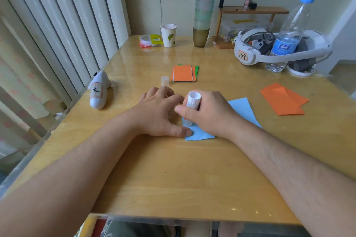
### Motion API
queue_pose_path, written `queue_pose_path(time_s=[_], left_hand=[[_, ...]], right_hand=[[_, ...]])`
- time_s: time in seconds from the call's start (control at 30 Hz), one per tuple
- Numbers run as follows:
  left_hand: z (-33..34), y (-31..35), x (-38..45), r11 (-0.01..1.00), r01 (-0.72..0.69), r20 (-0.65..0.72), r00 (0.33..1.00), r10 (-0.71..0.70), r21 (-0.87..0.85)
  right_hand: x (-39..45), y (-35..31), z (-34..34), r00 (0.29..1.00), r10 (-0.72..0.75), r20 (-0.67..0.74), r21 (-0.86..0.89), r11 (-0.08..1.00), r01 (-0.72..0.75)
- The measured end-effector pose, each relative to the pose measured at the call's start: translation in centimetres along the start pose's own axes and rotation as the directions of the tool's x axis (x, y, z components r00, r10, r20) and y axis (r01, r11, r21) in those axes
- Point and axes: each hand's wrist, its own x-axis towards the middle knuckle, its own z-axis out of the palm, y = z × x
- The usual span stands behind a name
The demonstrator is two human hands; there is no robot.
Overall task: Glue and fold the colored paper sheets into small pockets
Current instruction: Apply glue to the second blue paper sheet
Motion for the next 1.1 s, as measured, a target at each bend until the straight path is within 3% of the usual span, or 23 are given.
queue_pose_path(time_s=[0.23, 0.73, 0.93, 1.1], left_hand=[[0.0, 0.0, -0.2, 1.0, -0.008, -0.01, 1.0, 0.008, 0.001], [-0.4, 0.0, -0.6, 0.999, -0.03, 0.015, 0.999, 0.03, -0.03], [-0.5, 0.0, -0.4, 0.999, -0.033, 0.027, 0.999, 0.034, -0.028], [-0.2, 0.1, -0.4, 1.0, -0.017, 0.018, 1.0, 0.017, 0.005]], right_hand=[[-0.2, 0.0, -0.6, 0.999, 0.026, 0.02, -0.023, 0.999, -0.026], [-1.5, 1.9, -2.8, 0.992, 0.1, -0.08, -0.084, 0.991, -0.107], [-0.9, 1.7, -3.2, 0.942, 0.077, -0.326, 0.032, 0.997, -0.07], [-0.7, 0.0, -0.8, 0.992, 0.036, -0.121, 0.096, 0.995, -0.025]])
